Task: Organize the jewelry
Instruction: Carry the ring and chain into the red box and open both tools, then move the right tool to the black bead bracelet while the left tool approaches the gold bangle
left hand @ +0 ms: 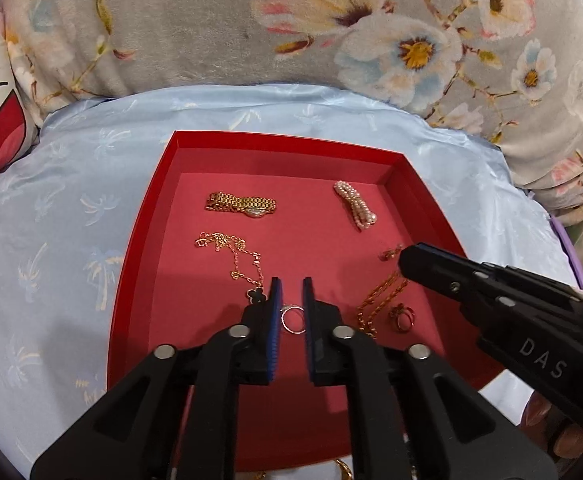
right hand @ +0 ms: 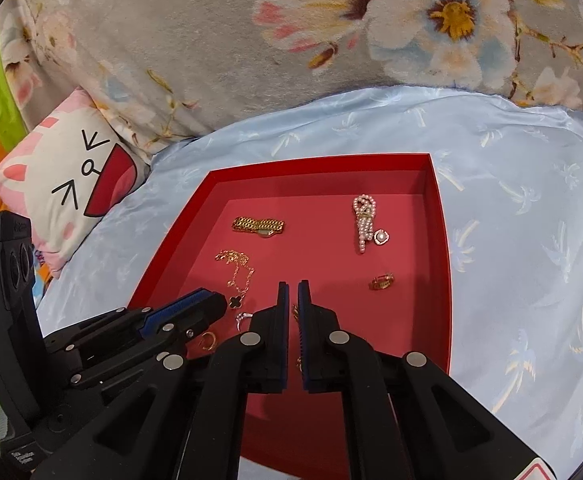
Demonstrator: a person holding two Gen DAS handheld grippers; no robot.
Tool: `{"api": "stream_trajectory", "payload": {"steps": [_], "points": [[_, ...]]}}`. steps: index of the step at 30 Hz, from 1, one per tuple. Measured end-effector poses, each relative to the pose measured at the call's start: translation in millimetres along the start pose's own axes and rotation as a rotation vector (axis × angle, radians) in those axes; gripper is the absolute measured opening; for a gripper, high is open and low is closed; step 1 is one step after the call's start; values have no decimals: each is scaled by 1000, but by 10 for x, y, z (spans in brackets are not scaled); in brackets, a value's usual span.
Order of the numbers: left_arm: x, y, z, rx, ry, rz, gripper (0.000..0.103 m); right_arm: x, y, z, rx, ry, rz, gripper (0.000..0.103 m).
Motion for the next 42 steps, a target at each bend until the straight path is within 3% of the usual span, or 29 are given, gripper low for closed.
{"api": "stream_trajectory", "payload": {"steps": [2, 8, 12, 19, 21, 23, 30, 38, 42], "points": [[-8, -36, 40, -14, -12, -14, 40, -29, -22, -18, -1, 12, -9, 8], [-314, -141, 211, -75, -6, -88, 48, -308, -31, -69, 1, 33, -69, 18], [-636, -83, 293, -58, -39, -154, 49, -599, 125, -42, -14, 56, -105, 31], [-980, 289, 380, -39, -31, -153, 49, -952, 708, -101, 6, 119, -96, 32], [-1036, 433, 385, -45, -26, -149, 53, -995, 862, -108, 25, 115, -83, 32], [-1075, 596, 390, -46, -33, -149, 66, -1019, 1010, -109, 41, 118, -68, 34], [-910, 999, 398, -60, -73, -91, 67, -899, 1366, -114, 92, 106, -6, 34], [-679, 1011, 381, -45, -129, -70, 66, -654, 1374, -113, 72, 120, 29, 34], [-646, 1034, 388, -59, -112, -54, 65, -648, 1349, -97, 59, 129, 24, 34]]}}
Point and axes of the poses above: each gripper's, at about its wrist camera, not at the fingertips, and x roughly the way its jaws point, z to its left, y to its underside, the point moved 9 cm from there along x, roughly the way its jaws point, and after that the axes turned 13 degrees about -x, right-handed, at the moved point
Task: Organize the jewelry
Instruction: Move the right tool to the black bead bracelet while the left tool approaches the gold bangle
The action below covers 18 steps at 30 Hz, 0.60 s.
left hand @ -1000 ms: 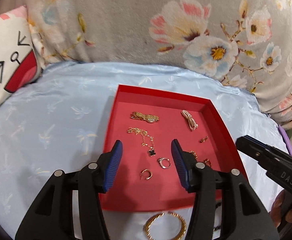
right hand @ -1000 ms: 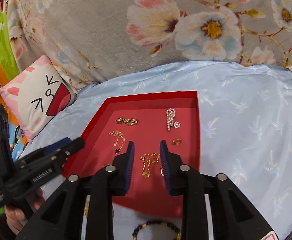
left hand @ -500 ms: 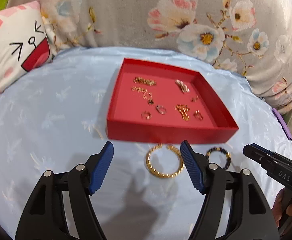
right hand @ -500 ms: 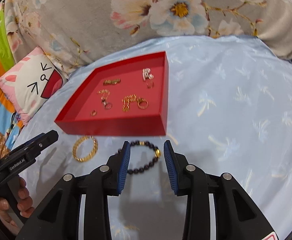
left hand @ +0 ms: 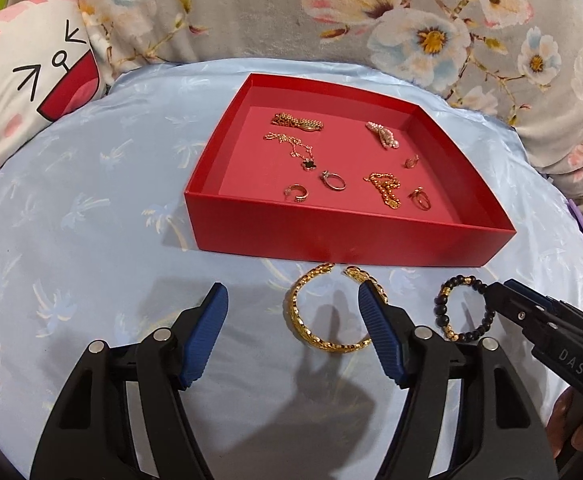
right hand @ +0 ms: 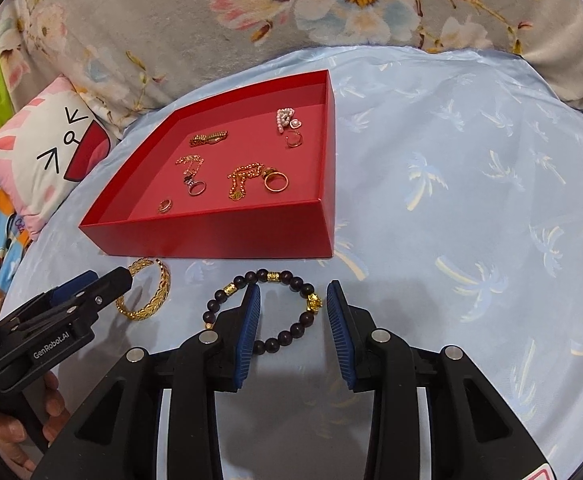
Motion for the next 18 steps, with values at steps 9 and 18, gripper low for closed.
{"api": "stream_trajectory", "payload": {"steps": [9, 18], "points": [[-14, 113, -169, 56, 22, 10, 79, -22, 121, 52, 20, -23, 6, 41], [189, 142, -288, 109, -48, 66, 77, -22, 135, 66, 17, -26, 12, 41]]}}
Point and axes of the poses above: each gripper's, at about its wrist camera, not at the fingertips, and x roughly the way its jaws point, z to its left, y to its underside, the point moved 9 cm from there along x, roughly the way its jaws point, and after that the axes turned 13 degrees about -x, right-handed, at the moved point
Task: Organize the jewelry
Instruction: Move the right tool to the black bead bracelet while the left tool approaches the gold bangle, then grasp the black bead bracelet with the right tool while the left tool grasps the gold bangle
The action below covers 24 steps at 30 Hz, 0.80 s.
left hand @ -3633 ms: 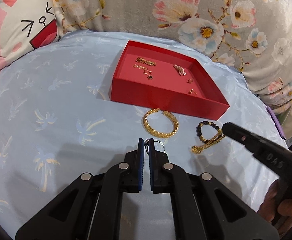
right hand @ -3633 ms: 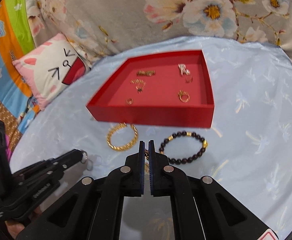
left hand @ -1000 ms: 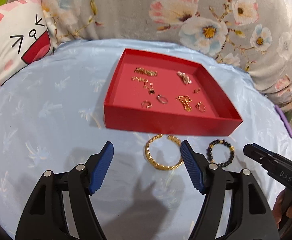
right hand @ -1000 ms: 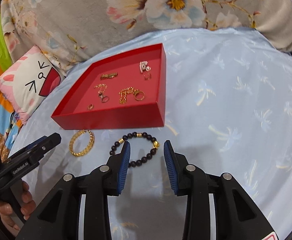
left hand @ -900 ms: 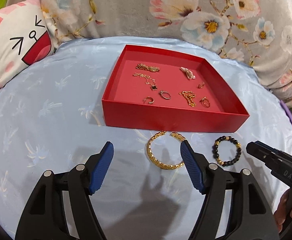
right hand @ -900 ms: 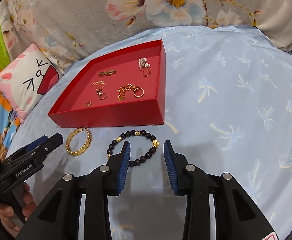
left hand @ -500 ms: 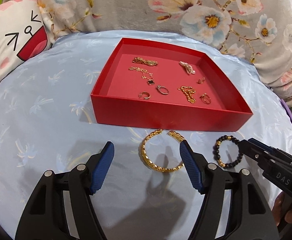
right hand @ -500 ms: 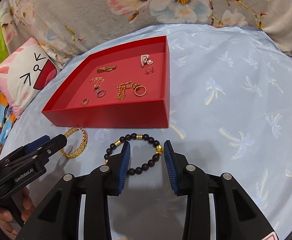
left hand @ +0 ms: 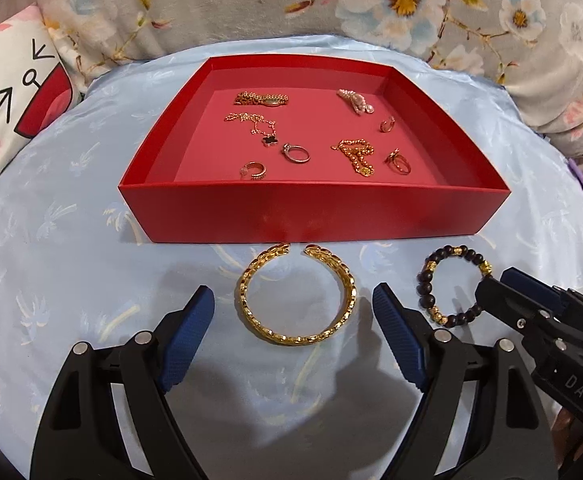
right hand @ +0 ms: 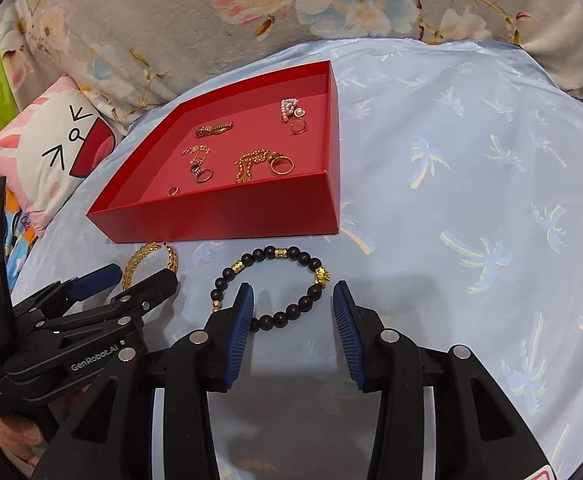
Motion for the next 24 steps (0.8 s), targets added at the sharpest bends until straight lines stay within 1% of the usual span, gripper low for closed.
{"api": "stream_trajectory", "payload": {"steps": [2, 3, 4, 6, 12, 14, 16, 18, 20, 24], "points": [[-7, -4, 19, -9, 7, -7, 68, 8, 11, 24, -8, 0, 4, 41], [-18, -9, 32, -18, 17, -11, 61, 16, 15, 35, -14, 1, 7, 42], [-30, -14, 53, -29, 26, -14, 57, 25, 21, 46, -20, 4, 8, 44], [-48, -10, 82, -41, 31, -16, 57, 32, 16, 64, -32, 11, 8, 48], [-130, 24, 192, -76, 23, -31, 57, 41, 8, 38, -13, 11, 3, 48], [-147, 38, 240, -97, 28, -28, 57, 46, 4, 55, -14, 3, 4, 53], [-168, 44, 280, -115, 30, -33, 57, 55, -2, 107, -29, -4, 5, 66], [-173, 49, 293, -123, 38, -33, 57, 80, -7, 174, -55, 3, 14, 71], [-171, 51, 289, -119, 33, -33, 57, 113, -19, 221, -83, 21, 25, 72], [-169, 49, 300, -119, 35, -33, 57, 177, -66, 245, -92, 40, 32, 72]]}}
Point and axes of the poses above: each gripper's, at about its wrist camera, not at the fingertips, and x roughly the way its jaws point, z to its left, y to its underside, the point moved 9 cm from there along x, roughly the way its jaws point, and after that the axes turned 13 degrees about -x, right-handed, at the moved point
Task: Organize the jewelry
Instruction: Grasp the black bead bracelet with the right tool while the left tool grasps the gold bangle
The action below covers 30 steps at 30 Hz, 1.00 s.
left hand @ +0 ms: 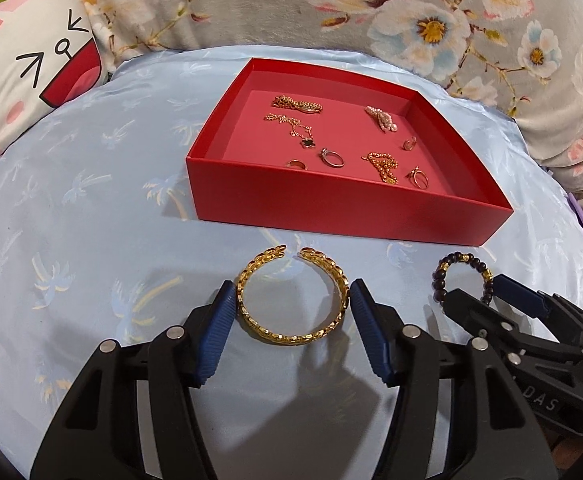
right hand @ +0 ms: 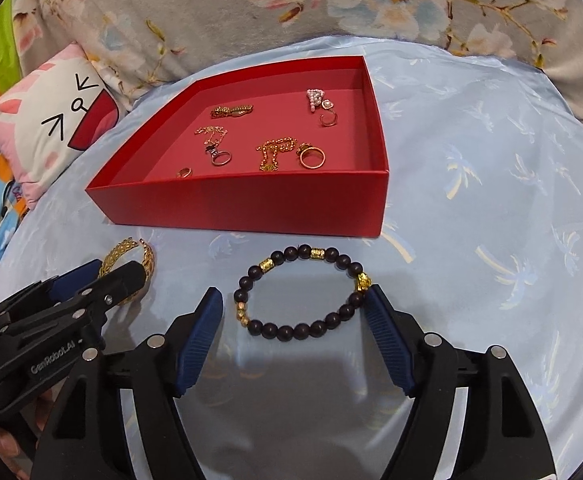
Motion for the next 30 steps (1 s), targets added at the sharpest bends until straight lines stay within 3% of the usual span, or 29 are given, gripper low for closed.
{"api": "stream_trajectory", "payload": {"steps": [9, 11, 13, 19, 30], "points": [[-3, -3, -1, 1, 0, 0, 57, 70, -78, -36, 1, 33, 4, 54], [-3, -4, -2, 1, -1, 0, 57, 65, -80, -42, 5, 25, -1, 48], [-3, -3, -1, 2, -1, 0, 57, 57, -77, -43, 9, 12, -7, 35], [-4, -5, 1, 1, 0, 1, 57, 54, -56, 28, 24, -61, -14, 16], [-3, -5, -4, 0, 1, 0, 57, 50, -37, 44, 37, -67, -10, 7]]}}
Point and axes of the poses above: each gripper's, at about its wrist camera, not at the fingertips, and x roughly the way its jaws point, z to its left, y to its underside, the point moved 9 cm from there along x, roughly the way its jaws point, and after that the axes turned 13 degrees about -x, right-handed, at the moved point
